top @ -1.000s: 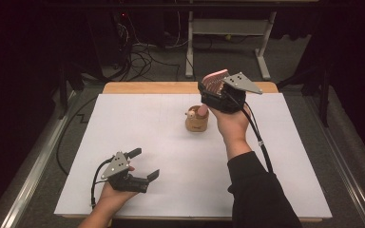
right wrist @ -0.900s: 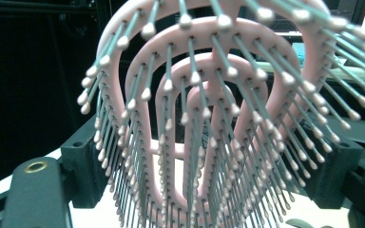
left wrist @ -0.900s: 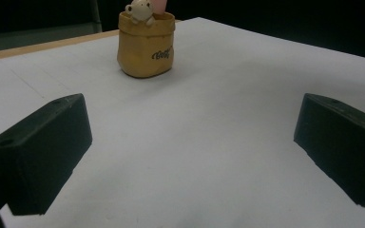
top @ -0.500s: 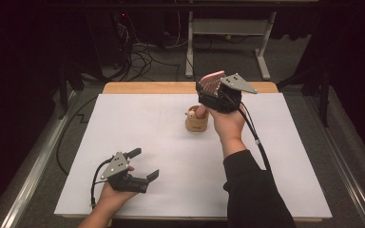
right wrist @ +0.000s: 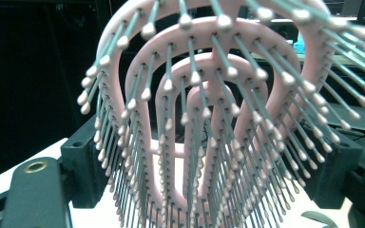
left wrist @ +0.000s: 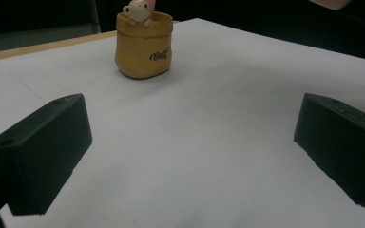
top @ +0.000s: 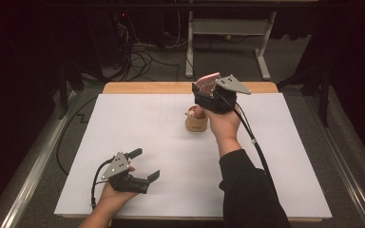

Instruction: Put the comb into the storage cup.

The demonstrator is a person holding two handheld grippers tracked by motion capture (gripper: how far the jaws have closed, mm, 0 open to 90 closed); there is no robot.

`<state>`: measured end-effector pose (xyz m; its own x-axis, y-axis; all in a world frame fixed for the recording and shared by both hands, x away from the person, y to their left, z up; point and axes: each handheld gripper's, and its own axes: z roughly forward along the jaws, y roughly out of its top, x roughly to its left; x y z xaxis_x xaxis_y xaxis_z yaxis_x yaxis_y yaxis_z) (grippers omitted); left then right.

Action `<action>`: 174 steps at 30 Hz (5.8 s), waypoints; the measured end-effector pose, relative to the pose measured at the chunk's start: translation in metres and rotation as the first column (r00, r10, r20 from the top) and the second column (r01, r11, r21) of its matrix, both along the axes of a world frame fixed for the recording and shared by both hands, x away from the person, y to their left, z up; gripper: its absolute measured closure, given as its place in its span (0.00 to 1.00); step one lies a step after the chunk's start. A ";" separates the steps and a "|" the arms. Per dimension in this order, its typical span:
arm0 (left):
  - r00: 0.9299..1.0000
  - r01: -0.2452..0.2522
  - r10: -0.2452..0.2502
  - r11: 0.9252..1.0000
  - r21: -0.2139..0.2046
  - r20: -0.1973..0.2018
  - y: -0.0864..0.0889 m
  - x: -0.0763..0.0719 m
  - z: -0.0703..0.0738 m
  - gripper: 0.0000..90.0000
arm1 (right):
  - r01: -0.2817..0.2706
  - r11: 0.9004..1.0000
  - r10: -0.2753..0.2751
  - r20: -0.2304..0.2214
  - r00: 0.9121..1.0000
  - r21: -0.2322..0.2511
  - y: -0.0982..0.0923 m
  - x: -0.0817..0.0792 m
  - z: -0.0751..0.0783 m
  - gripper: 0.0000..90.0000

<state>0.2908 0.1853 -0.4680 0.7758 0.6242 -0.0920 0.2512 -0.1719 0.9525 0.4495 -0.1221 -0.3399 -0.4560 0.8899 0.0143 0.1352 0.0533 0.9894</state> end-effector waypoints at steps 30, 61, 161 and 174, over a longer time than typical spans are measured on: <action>1.000 -0.008 0.008 1.000 -0.003 -0.008 0.002 0.002 -0.002 0.00 | -0.007 1.000 0.007 -0.039 0.999 0.005 0.011 0.016 -0.021 0.22; 1.000 -0.002 0.002 1.000 -0.001 -0.008 0.001 0.001 -0.002 0.00 | -0.018 1.000 0.017 -0.068 0.998 -0.024 0.018 0.020 -0.035 0.22; 1.000 -0.002 0.002 1.000 0.013 -0.002 -0.001 0.000 -0.002 0.00 | 0.003 1.000 -0.007 -0.200 0.980 -0.020 -0.046 -0.005 -0.055 0.10; 1.000 -0.005 0.005 1.000 0.012 -0.003 0.000 0.000 -0.002 0.00 | 0.003 1.000 -0.006 -0.221 0.975 -0.017 -0.050 -0.005 -0.056 0.05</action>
